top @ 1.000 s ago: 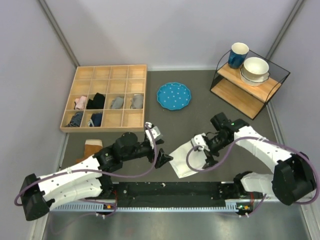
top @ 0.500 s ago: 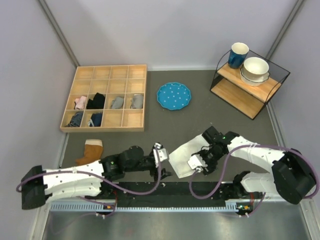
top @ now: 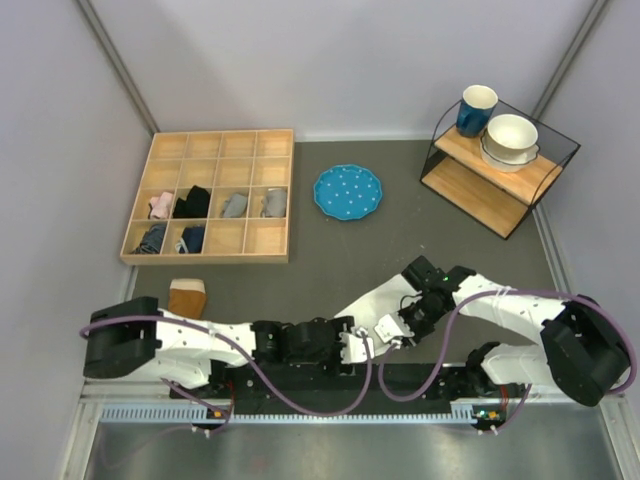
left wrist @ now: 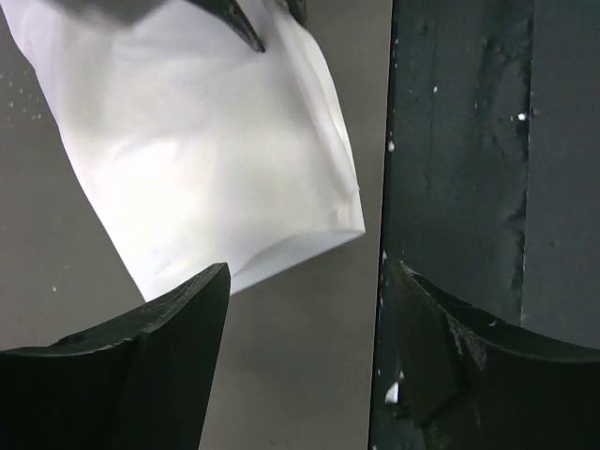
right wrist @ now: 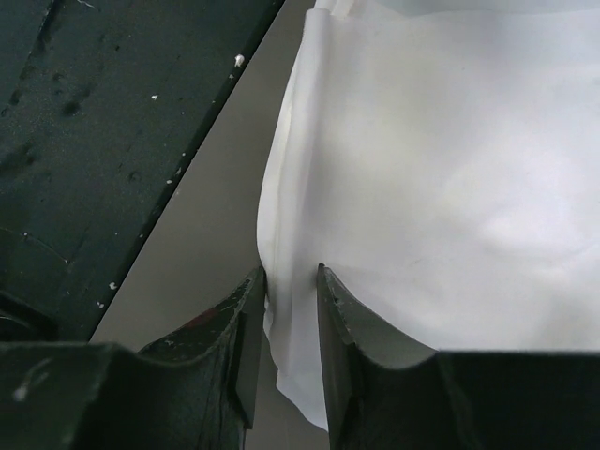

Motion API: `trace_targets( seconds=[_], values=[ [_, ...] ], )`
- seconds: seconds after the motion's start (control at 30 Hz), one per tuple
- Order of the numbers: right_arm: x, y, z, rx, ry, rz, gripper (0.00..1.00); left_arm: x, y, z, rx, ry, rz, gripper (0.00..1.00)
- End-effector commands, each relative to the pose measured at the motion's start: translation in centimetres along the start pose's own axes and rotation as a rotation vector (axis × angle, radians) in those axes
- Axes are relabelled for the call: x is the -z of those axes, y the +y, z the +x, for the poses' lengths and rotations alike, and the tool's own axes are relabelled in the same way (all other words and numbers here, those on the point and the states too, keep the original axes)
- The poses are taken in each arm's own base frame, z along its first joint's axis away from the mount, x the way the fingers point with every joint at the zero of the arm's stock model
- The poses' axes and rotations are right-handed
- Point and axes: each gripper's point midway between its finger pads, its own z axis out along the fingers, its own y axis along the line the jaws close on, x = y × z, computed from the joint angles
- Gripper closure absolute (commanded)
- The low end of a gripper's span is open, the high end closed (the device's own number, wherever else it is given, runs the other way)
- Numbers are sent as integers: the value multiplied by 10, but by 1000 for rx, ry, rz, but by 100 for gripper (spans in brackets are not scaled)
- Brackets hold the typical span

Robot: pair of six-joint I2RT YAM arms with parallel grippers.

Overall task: Roll the underwear
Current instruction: Fold the underwear at the center of the board.

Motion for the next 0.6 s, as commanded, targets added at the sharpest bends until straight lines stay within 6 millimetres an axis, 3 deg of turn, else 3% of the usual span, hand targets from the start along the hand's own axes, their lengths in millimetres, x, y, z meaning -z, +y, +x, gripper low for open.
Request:
trace_targets(
  seconds=[0.0,0.13,0.3,0.47,0.57],
  values=[
    [-6,-4,5,42,25,7,73,-17,8,-50,-15,-137,-29,28],
    [-5,-6,2,24,14,13,81,-29,3,-53,-20,-135,1,32],
    [-2,-11,-3,-8,1,28,83,-34,-1,-52,-11,-137,19,33],
    [3,-16,-12,-56,-28,37,91,-29,0,-44,6,-129,6,33],
    [6,-21,-19,-83,-44,43,94,-17,13,-38,37,-125,-74,32]
  ],
)
